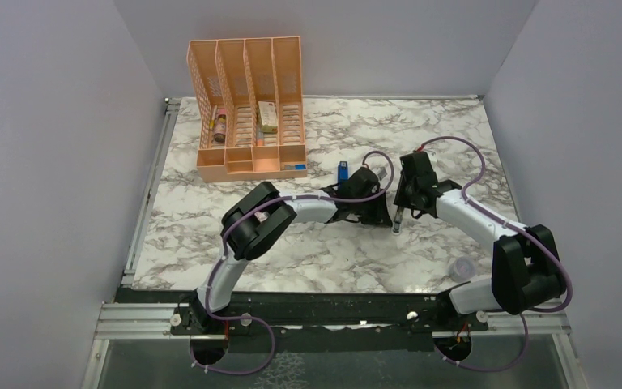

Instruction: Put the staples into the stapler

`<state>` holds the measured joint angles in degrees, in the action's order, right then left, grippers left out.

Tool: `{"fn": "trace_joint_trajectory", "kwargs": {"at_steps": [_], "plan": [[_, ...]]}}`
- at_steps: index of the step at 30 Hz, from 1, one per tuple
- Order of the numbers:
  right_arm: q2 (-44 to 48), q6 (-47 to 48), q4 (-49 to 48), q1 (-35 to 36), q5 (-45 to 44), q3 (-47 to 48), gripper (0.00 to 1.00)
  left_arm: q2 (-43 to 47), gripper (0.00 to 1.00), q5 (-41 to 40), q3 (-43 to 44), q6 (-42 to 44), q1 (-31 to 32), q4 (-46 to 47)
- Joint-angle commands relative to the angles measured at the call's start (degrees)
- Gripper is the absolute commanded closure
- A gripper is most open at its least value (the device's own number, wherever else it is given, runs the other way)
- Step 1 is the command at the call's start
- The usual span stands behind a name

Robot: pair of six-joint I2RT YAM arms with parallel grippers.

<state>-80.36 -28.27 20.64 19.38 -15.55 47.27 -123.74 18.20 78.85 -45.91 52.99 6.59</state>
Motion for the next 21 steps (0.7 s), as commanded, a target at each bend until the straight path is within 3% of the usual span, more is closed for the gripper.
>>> {"fn": "trace_joint_trajectory", "kwargs": {"at_steps": [1, 6, 14, 21], "plan": [[-0.55, -1.72, 0.61, -0.30, 0.66, 1.51, 0.70, -1.88, 0.78, 2.04, 2.72, 1.26, 0.45, -2.45], [-0.55, -2.41, 1.10, -0.30, 1.57, 1.71, 0.71, -2.86, 0.79, 3.06, 3.17, 1.11, 0.62, -2.44], [0.69, -3.56, 3.65, -0.30, 6.19, 1.68, 0.72, -4.30, 0.92, 0.02, 5.14, -0.01, 0.62, -8.23], [4.00, -5.64, 5.67, -0.17, 10.97, -0.64, 0.73, -4.42, 0.95, -1.14, 5.66, -2.09, 0.62, -9.20]]}}
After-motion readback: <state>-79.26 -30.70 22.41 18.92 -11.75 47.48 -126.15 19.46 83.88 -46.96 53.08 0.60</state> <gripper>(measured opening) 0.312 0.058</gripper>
